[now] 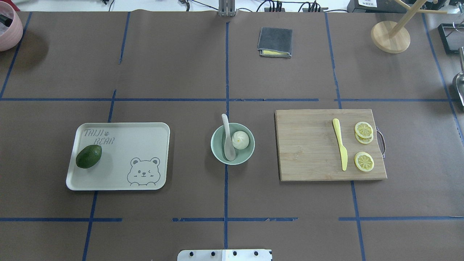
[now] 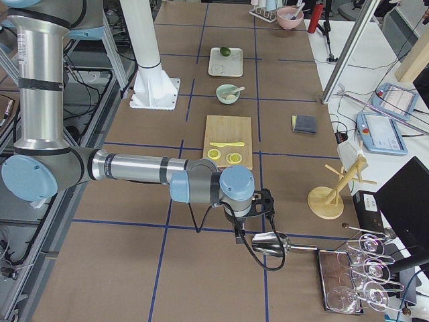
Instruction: Put spoon and bun in bowl
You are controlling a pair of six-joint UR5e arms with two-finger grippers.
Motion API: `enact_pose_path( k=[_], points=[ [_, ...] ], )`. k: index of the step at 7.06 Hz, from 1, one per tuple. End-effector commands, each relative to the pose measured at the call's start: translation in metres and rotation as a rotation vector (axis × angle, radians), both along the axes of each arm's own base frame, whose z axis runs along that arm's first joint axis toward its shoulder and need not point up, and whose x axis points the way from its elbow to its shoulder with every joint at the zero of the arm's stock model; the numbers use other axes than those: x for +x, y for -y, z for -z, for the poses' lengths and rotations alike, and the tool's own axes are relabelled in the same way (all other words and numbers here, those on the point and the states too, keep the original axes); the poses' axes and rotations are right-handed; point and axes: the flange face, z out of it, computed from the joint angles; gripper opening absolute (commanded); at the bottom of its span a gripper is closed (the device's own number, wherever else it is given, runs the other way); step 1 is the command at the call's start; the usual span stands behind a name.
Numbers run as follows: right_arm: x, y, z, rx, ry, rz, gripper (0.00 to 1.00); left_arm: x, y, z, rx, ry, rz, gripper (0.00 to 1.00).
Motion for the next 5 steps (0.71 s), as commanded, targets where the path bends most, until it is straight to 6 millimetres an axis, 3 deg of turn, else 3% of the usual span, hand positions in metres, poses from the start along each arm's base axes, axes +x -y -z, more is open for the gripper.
enact_pose_path(
  k=[1,5],
  points=[
    [0.0006,0.0017,-0.0014,-0.013,0.005,-0.007,1.00,0.0006,-0.0047,-0.0056,-0.011,-0.002,0.000,1.00],
    [-0.0037,-0.0023,-0.0107,-0.040,0.067,-0.007,1.00,-0.0050,-0.0102,-0.0069,-0.011,0.000,0.009,1.00]
  ],
)
